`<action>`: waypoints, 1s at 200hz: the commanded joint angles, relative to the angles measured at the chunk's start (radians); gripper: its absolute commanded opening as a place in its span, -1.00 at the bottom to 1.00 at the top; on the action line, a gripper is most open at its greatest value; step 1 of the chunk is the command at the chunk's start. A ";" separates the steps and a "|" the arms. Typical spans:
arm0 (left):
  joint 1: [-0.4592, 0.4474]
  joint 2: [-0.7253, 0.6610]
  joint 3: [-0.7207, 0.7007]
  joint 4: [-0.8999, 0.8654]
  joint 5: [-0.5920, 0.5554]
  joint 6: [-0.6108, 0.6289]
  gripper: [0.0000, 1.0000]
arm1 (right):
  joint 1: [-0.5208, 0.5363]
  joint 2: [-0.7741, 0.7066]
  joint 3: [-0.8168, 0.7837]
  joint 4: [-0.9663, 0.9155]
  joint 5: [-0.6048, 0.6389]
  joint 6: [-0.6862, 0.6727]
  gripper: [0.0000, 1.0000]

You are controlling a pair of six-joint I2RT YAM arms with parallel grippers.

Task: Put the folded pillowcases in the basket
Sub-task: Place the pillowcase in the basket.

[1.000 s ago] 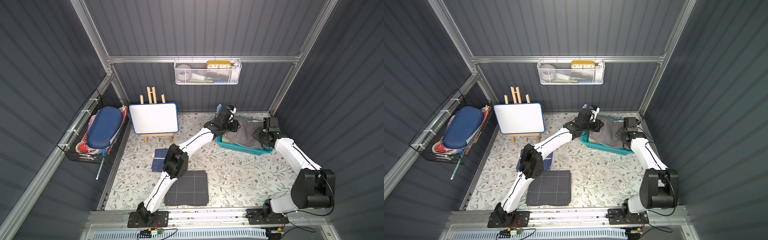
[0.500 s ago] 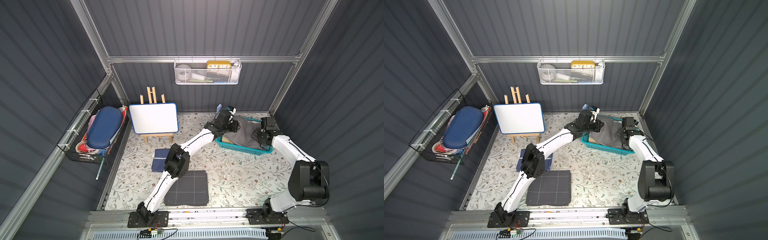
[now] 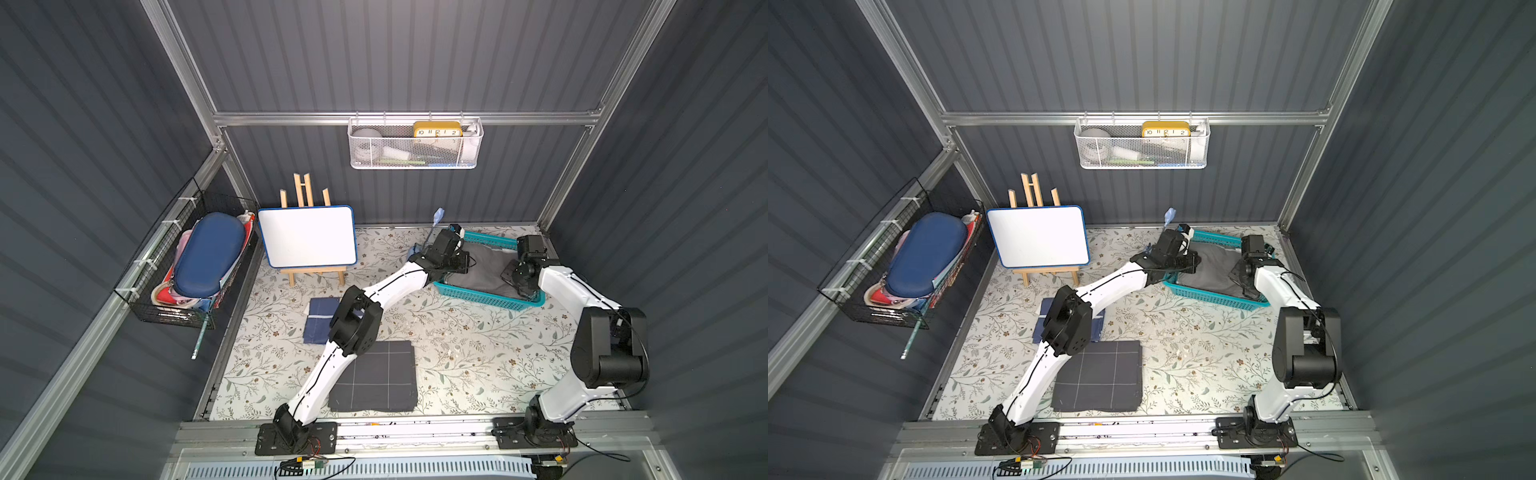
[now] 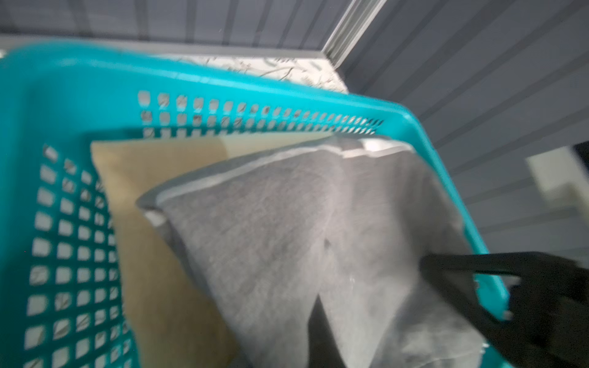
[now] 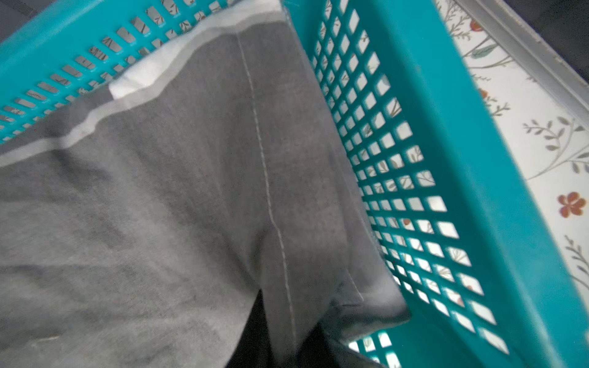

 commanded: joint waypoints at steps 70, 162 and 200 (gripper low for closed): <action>0.011 -0.099 -0.013 -0.036 -0.104 -0.007 -0.06 | -0.006 -0.060 0.077 -0.139 0.085 -0.019 0.10; 0.007 -0.112 0.058 0.023 0.026 0.043 0.23 | -0.003 -0.106 0.057 -0.012 -0.200 -0.023 0.28; 0.007 0.006 0.142 -0.019 0.143 0.025 0.28 | -0.003 -0.059 0.033 0.038 -0.247 0.001 0.29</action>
